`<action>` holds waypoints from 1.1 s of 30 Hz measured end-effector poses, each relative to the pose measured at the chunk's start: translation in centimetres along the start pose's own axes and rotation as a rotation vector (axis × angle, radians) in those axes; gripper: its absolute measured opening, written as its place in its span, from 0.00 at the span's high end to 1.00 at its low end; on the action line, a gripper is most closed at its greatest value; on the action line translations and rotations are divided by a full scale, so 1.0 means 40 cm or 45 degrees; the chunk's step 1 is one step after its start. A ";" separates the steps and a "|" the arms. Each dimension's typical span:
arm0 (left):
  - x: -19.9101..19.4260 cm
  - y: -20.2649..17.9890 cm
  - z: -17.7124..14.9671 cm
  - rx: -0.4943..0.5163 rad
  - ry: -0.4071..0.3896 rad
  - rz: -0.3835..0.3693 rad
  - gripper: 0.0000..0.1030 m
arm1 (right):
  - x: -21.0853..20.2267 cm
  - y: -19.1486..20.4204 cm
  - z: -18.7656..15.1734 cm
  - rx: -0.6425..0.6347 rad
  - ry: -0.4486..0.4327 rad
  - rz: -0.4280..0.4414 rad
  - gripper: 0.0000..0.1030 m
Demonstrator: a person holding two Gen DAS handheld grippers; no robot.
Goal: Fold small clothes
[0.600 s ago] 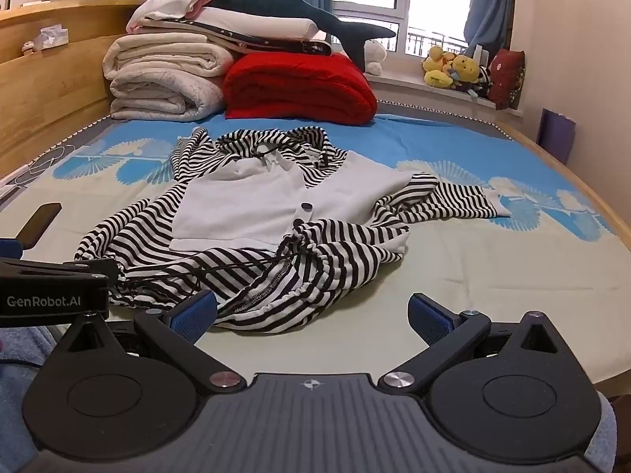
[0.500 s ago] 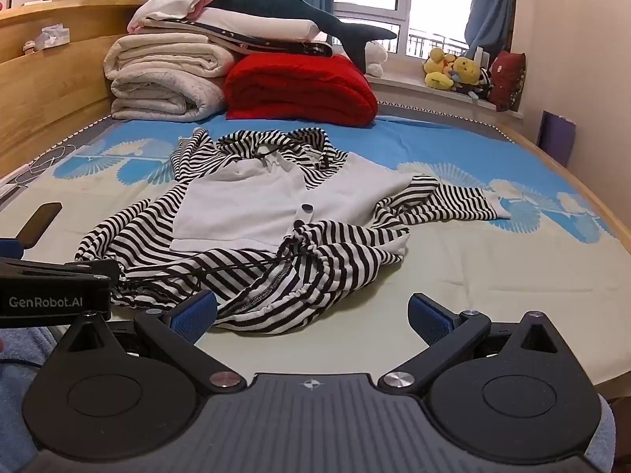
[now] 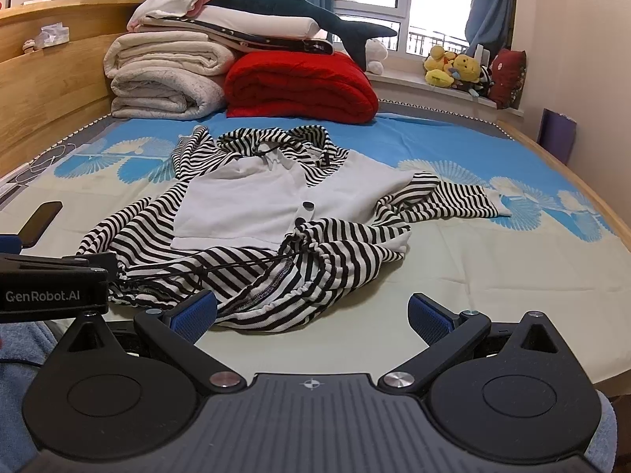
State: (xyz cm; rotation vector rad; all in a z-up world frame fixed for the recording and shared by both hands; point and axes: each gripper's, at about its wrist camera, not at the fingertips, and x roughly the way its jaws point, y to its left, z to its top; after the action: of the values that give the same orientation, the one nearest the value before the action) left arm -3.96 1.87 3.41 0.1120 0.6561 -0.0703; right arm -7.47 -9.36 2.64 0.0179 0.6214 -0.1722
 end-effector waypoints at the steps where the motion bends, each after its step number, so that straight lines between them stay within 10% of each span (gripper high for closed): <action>1: 0.000 0.000 0.000 -0.001 0.000 0.000 0.00 | 0.000 0.000 0.000 -0.001 0.001 0.000 0.01; 33: 0.022 0.003 0.000 -0.004 0.013 -0.012 0.00 | 0.018 0.010 0.004 -0.033 0.021 0.007 0.01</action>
State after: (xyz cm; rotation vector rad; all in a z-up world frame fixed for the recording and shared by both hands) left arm -3.26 1.97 2.88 0.1060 0.6669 -0.0775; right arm -6.74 -9.09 2.34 -0.0041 0.6403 -0.1584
